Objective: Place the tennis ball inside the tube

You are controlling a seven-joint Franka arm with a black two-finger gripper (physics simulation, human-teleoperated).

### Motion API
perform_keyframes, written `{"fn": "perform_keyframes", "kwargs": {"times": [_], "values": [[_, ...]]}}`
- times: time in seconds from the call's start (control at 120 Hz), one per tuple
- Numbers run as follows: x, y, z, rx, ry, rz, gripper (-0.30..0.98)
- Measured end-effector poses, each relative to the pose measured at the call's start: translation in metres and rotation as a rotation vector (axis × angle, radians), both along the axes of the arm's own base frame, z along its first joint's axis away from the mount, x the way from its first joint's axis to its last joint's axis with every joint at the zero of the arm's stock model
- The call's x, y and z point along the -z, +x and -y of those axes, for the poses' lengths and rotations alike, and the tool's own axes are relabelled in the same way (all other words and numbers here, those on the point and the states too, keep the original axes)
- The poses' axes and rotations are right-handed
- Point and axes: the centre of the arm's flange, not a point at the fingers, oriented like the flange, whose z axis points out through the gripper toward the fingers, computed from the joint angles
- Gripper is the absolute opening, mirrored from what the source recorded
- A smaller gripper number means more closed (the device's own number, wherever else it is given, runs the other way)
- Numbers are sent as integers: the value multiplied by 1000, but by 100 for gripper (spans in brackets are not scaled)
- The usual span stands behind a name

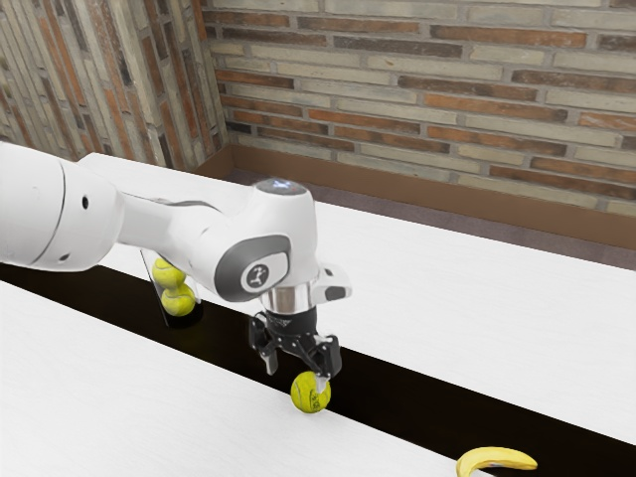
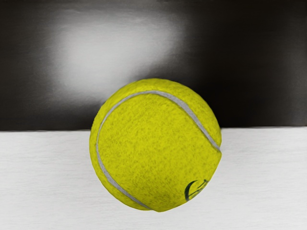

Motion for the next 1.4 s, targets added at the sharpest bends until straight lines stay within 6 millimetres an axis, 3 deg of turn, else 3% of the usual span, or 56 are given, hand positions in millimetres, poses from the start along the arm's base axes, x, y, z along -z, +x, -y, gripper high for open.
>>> {"fn": "perform_keyframes", "kwargs": {"times": [0.1,0.417,1.15,1.4], "values": [[13,3,1,-11,-3,9,69],[21,13,-2,-29,-16,54,69],[66,19,-3,-53,-11,51,68],[63,21,2,-41,-12,68,46]]}}
